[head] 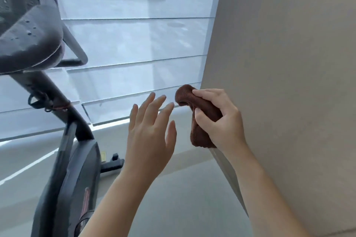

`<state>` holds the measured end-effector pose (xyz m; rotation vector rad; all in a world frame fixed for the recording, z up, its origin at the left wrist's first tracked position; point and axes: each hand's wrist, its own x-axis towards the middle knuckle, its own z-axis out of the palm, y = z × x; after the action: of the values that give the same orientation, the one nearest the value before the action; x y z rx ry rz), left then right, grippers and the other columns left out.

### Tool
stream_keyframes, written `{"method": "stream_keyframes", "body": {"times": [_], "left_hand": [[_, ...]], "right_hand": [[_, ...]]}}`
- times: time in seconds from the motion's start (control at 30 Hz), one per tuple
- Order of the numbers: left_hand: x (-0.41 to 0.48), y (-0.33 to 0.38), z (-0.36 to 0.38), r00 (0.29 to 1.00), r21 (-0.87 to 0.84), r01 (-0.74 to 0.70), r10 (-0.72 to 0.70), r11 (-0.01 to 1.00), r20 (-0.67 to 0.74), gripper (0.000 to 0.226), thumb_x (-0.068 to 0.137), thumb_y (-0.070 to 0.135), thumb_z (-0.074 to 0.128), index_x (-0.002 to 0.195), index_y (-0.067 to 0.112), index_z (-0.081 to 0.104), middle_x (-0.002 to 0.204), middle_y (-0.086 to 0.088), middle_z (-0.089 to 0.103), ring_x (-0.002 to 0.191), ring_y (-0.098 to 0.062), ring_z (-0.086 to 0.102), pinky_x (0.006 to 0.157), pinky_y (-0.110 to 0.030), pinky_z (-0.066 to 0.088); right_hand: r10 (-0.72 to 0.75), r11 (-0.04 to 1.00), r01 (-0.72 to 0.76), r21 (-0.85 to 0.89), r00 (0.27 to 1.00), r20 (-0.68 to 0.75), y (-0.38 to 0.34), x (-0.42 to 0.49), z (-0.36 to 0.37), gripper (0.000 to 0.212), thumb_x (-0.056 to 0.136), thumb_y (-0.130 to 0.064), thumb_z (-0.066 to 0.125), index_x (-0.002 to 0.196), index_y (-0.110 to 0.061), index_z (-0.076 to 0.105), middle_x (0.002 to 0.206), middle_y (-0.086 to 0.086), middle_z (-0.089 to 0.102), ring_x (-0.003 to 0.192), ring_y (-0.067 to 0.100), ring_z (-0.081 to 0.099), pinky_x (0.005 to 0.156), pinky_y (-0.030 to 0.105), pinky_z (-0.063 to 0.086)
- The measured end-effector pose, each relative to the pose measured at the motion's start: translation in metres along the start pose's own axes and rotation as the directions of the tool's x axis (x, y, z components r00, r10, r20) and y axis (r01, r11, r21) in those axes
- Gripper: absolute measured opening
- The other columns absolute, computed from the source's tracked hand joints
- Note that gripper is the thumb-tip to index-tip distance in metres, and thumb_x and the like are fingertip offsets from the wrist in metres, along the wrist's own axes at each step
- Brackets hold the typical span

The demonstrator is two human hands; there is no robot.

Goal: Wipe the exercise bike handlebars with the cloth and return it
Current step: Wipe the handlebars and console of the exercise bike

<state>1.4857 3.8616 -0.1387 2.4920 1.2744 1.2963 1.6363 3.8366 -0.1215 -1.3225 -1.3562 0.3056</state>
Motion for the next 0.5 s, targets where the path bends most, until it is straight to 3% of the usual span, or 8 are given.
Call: {"method": "stream_keyframes", "body": {"times": [0.2, 0.5], "left_hand": [[0.015, -0.038, -0.018, 0.988, 0.171, 0.15, -0.142, 0.974, -0.055, 0.033, 0.08, 0.008, 0.055, 0.111, 0.0, 0.062, 0.122, -0.019, 0.058, 0.123, -0.039, 0.045, 0.1, -0.062, 0.032], [0.047, -0.087, -0.06, 0.963, 0.285, 0.201, -0.135, 0.937, -0.235, 0.032, 0.081, 0.007, 0.058, 0.112, 0.001, 0.062, 0.124, -0.018, 0.057, 0.126, -0.036, 0.044, 0.101, -0.061, 0.032]], "right_hand": [[-0.029, 0.99, 0.006, 0.144, 0.987, 0.16, 0.007, 0.04, 0.05, 0.034, 0.074, -0.01, 0.059, 0.105, -0.022, 0.067, 0.107, -0.006, 0.058, 0.099, -0.003, 0.055, 0.083, 0.005, 0.038], [-0.199, 0.959, 0.142, 0.246, 0.954, 0.226, -0.017, 0.084, 0.118, 0.035, 0.072, -0.009, 0.059, 0.104, -0.022, 0.067, 0.104, -0.004, 0.059, 0.097, -0.001, 0.055, 0.082, 0.006, 0.04]]}}
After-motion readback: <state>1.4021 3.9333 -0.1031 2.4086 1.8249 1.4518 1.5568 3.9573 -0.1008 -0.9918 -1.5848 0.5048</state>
